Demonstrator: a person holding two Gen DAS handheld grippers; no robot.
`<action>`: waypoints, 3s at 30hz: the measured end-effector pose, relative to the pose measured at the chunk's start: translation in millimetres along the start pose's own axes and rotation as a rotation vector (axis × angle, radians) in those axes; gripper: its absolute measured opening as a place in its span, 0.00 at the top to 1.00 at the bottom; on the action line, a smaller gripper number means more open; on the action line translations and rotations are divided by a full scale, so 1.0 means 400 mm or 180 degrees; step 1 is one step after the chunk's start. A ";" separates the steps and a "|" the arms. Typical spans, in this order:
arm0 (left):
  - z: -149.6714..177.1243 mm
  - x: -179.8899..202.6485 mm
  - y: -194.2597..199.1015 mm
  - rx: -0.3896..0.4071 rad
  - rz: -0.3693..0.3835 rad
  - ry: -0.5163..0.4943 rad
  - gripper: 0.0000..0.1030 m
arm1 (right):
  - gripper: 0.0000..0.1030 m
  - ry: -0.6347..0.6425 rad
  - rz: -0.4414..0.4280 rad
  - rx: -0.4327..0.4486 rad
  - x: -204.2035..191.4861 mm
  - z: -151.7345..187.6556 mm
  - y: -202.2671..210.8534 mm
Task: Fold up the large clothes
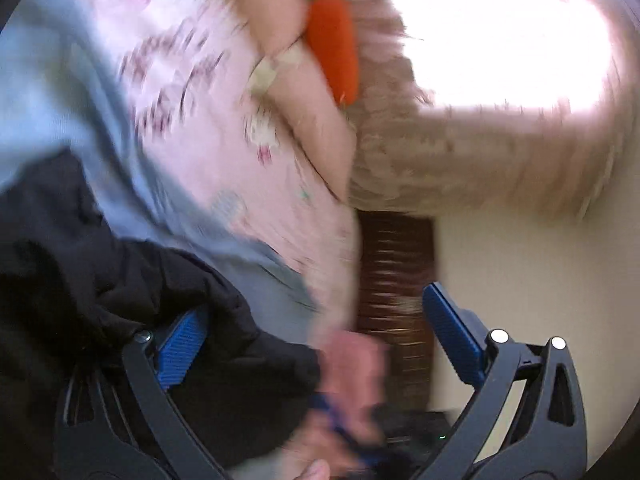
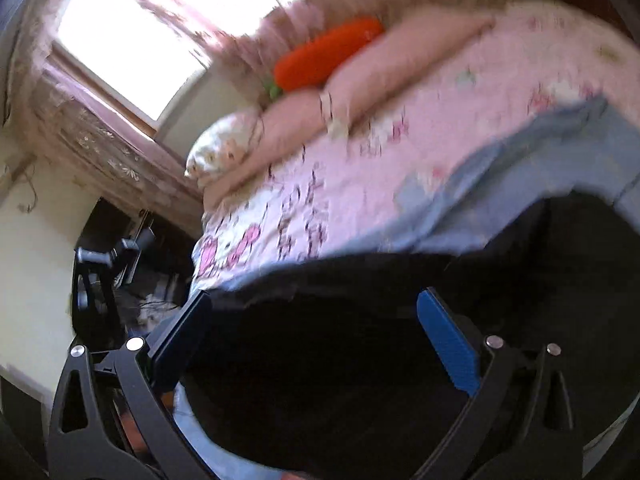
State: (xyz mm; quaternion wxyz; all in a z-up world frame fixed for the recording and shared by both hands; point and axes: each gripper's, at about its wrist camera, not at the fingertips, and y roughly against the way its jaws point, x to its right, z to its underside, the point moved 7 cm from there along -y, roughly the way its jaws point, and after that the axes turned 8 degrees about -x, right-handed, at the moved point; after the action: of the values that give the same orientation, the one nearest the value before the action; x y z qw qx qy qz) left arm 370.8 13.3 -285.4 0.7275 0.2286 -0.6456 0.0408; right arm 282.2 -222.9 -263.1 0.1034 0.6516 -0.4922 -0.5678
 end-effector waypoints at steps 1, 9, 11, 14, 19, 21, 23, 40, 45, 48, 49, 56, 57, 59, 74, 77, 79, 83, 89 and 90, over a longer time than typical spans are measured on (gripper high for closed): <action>-0.008 -0.013 -0.001 -0.0096 0.0054 0.0068 0.02 | 0.01 0.0050 -0.0001 -0.0043 -0.004 0.006 -0.016; 0.045 -0.091 -0.020 -0.0644 0.0055 0.0108 0.02 | 0.01 0.0489 0.0799 -0.0275 -0.001 0.051 -0.227; 0.053 -0.128 -0.017 -0.0743 0.0099 0.0258 0.02 | 0.01 0.0392 0.0981 -0.0299 0.029 0.044 -0.271; 0.079 -0.161 0.004 -0.0857 0.0196 0.0393 0.02 | 0.01 0.0235 0.1095 -0.0341 0.071 0.032 -0.314; 0.141 -0.094 0.055 -0.0613 -0.0524 -0.0414 0.02 | 0.01 0.0336 0.1100 -0.0197 0.037 0.044 -0.264; 0.166 -0.028 0.067 -0.0189 -0.1403 -0.1290 0.02 | 0.01 0.0535 0.1105 0.0031 0.004 0.048 -0.195; 0.189 0.021 0.060 0.0355 -0.2280 -0.2156 0.02 | 0.01 0.0741 0.1187 0.0414 -0.016 0.052 -0.103; 0.126 -0.240 -0.102 0.0777 -0.3566 -0.2862 0.02 | 0.01 0.0520 0.2063 0.0614 0.249 0.059 -0.199; 0.118 -0.268 -0.135 0.0788 -0.3688 -0.2903 0.02 | 0.01 0.0493 0.2061 0.0580 0.276 0.055 -0.247; 0.107 -0.286 -0.145 0.0780 -0.3668 -0.2869 0.02 | 0.01 0.0491 0.2032 0.0555 0.282 0.053 -0.263; 0.104 -0.291 -0.146 0.0769 -0.3661 -0.2847 0.02 | 0.01 0.0488 0.2014 0.0550 0.284 0.053 -0.266; 0.098 -0.319 -0.150 0.0793 -0.3613 -0.2817 0.02 | 0.01 0.0488 0.2002 0.0551 0.292 0.053 -0.275; 0.100 -0.320 -0.149 0.0794 -0.3611 -0.2814 0.02 | 0.01 0.0487 0.2002 0.0543 0.293 0.054 -0.275; 0.109 -0.314 -0.143 0.0800 -0.3609 -0.2812 0.02 | 0.01 0.0483 0.2007 0.0513 0.291 0.056 -0.272; 0.120 -0.252 -0.188 0.0831 -0.3310 -0.2537 0.02 | 0.01 0.0610 0.2140 0.0454 0.265 0.043 -0.222; 0.078 -0.272 -0.155 0.0910 -0.3548 -0.2677 0.02 | 0.01 0.0297 0.2103 0.0552 0.336 -0.008 -0.172; 0.054 -0.269 -0.132 0.0937 -0.3736 -0.2862 0.02 | 0.01 0.0479 0.2262 0.0543 0.358 -0.024 -0.160; -0.031 -0.285 -0.005 0.1295 -0.3998 -0.2585 0.02 | 0.01 0.0707 0.2626 0.0694 0.426 -0.045 -0.103; -0.146 -0.402 0.298 0.1948 -0.3928 -0.1034 0.02 | 0.01 -0.0217 0.2674 0.1101 0.561 -0.026 0.032; -0.147 -0.409 0.325 0.1962 -0.3780 -0.0893 0.02 | 0.01 -0.0357 0.2553 0.1156 0.565 -0.015 0.055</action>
State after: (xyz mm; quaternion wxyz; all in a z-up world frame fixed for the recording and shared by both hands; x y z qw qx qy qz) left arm 352.3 190.3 -409.5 0.4377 0.7439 -0.4578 -0.2133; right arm 246.6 -407.8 -390.0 0.1725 0.3849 -0.8027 -0.4215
